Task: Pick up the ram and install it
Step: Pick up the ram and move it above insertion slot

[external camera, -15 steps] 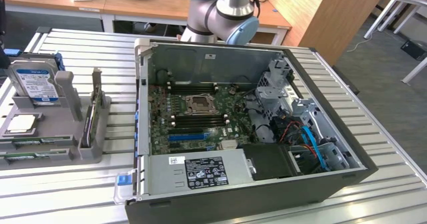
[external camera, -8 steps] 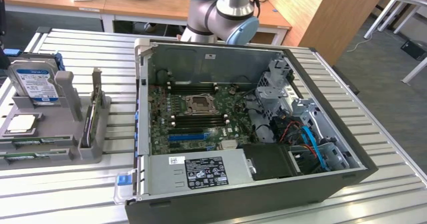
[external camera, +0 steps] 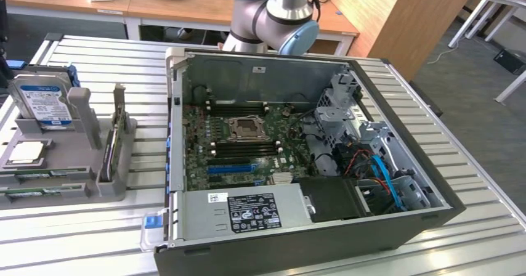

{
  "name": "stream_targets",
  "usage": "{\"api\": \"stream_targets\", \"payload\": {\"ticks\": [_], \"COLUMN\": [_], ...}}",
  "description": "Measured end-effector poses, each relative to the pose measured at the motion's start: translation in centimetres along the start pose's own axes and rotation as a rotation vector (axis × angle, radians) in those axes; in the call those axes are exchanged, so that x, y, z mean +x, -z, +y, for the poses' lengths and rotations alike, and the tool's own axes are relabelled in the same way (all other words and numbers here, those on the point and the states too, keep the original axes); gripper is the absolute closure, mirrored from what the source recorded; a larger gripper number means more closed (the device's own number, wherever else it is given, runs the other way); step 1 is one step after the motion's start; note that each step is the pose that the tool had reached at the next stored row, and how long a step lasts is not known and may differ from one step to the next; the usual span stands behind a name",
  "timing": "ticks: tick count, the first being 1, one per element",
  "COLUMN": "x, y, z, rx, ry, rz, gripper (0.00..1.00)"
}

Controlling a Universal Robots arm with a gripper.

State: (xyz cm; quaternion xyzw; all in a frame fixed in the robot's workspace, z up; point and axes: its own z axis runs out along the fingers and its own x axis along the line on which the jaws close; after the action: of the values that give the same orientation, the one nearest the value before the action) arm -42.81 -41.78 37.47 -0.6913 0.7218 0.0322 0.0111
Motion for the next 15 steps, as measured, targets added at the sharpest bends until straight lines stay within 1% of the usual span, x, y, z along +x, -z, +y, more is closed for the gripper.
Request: {"api": "stream_targets", "payload": {"ticks": [9,15], "x": [0.1,0.1], "y": [-1.25,-1.27], "z": [-0.04,-0.04], "rx": [0.0009,0.001], "ry": [0.0,0.0], "rz": [0.0,0.0], "gripper": [0.76,0.76]}}
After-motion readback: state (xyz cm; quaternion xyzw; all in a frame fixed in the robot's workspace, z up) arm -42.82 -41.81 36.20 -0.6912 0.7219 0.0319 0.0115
